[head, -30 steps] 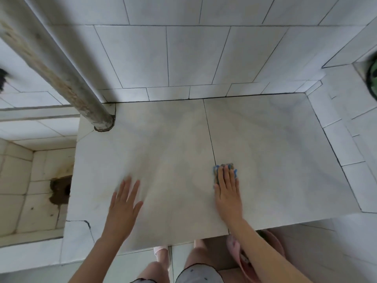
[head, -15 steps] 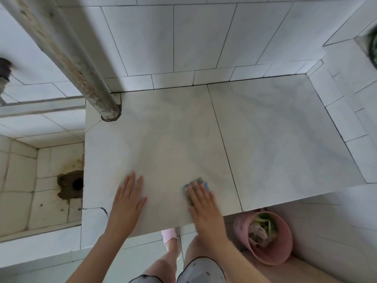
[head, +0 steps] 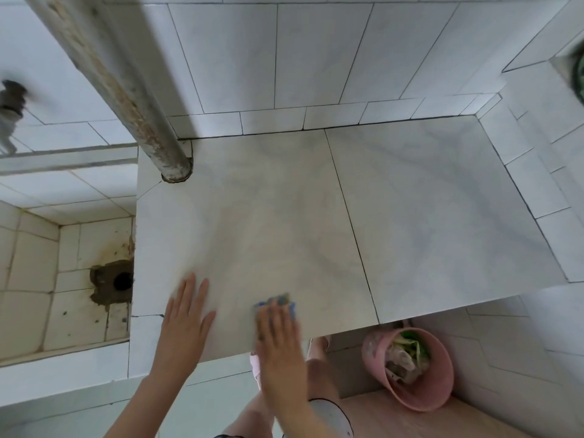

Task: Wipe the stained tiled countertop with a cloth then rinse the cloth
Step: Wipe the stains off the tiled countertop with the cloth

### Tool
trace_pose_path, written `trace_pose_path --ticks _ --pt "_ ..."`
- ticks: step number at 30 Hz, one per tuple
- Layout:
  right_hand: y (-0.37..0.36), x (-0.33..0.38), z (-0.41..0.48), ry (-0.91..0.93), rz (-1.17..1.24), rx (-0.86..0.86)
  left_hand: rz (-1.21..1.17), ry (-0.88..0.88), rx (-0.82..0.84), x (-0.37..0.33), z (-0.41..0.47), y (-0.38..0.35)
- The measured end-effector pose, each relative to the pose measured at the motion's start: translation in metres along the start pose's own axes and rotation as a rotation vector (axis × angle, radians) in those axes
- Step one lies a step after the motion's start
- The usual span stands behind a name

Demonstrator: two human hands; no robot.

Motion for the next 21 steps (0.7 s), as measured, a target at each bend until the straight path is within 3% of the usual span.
trace_pose_path --ticks 3,7,12,16,18,21 --pt "-0.012 0.032 0.013 0.189 -0.114 0.144 -0.029 0.018 -0.007 0.004 -0.006 0.000" --pt "0.003 -0.017 0.064 0.284 -0.230 0.235 -0.051 0.049 -0.019 0.008 -0.003 0.002" --pt "0.072 -0.112 0.160 -0.070 -0.287 0.049 -0.056 0.057 -0.018 0.017 0.010 0.006" --pt "0.070 -0.100 0.188 -0.275 -0.197 -0.034 -0.079 0.090 -0.026 0.019 0.020 0.012" --pt "0.049 -0.062 0.184 -0.168 -0.230 -0.035 -0.095 0.108 -0.045 0.023 0.026 0.016" --pt "0.008 0.003 0.150 0.149 -0.221 0.016 -0.099 0.132 -0.056 0.032 0.034 0.021"
Point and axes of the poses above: each hand's wrist, its own z-axis towards the middle knuckle, its own y-axis out of the back of the hand, x = y × z, the point moved 3 cm from there along z, towards the middle knuckle, and after that the axes turned 6 degrees about -y, right-handed, at the moved point
